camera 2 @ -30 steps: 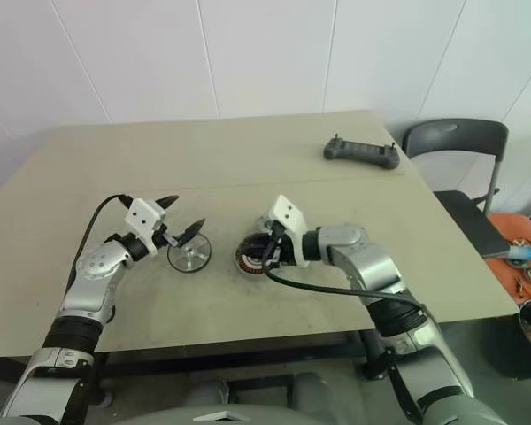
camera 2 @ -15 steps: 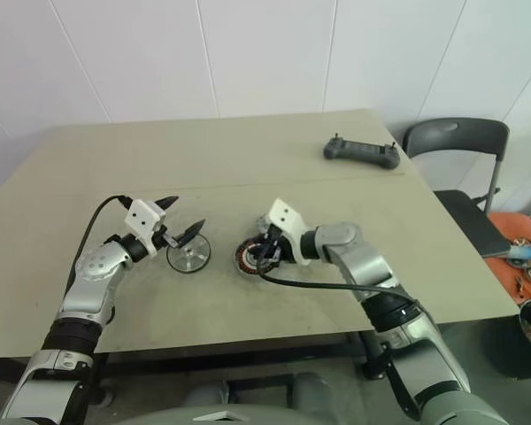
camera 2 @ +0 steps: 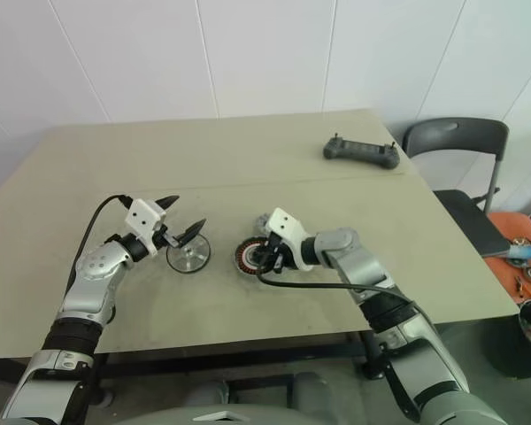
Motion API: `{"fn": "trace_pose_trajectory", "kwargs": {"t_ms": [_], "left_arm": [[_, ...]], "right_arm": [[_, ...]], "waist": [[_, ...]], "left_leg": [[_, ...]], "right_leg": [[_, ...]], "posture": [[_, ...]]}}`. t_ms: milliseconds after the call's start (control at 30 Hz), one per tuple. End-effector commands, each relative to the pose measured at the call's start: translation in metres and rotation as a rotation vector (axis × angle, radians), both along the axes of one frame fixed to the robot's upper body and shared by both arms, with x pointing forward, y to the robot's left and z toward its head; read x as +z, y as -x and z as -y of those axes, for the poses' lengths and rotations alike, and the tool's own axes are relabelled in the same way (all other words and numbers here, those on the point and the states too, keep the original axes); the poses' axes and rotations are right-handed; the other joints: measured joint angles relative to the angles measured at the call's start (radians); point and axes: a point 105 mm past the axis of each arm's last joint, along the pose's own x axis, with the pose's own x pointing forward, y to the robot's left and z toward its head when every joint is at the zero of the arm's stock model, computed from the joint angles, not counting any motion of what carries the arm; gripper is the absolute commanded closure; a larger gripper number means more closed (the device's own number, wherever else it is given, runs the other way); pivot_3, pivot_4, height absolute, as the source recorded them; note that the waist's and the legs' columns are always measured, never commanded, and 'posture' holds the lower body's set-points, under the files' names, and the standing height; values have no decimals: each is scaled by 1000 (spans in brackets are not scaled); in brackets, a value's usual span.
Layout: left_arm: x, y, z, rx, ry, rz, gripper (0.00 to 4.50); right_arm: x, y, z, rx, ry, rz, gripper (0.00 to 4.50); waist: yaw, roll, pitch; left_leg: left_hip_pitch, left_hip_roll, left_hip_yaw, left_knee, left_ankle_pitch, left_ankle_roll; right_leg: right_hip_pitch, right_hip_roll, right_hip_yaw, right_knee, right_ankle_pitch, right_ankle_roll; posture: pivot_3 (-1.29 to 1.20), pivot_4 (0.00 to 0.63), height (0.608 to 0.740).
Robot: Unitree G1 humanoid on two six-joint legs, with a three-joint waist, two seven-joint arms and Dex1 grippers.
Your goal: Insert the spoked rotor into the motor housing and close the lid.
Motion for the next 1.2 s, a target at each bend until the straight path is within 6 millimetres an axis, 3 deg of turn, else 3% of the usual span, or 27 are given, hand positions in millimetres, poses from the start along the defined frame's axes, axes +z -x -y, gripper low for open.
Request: {"fn": "trace_pose_trajectory", "kwargs": {"t_ms": [33, 600, 900, 1200], "left_arm": [[15, 1, 0, -9, 8, 52, 0], [13, 6, 11, -57, 53, 29, 0], [1, 22, 41, -182, 106, -55, 0], [-40, 59, 86, -339, 99, -216, 0]], "right_arm": [[6, -2, -4, 8, -15, 31, 3816], [0, -5, -1, -27, -15, 13, 3816], [-3, -8, 3, -46, -5, -5, 3816], [-7, -8, 4, -59, -2, -17, 3816]], "waist": [[0, 0, 0], [-1, 0, 0], [-1, 0, 0], [0, 0, -1]], "left_leg": [[0, 0, 0, 0, 0, 0], [1, 0, 0, 0, 0, 0], [1, 0, 0, 0, 0, 0], [2, 0, 0, 1, 0, 0]], "right_leg": [[0, 0, 0, 0, 0, 0], [1, 0, 0, 0, 0, 0], [2, 0, 0, 0, 0, 0], [2, 0, 0, 0, 0, -1]], "posture": [[0, 0, 740], [0, 0, 740], [0, 0, 740], [0, 0, 740]]}}
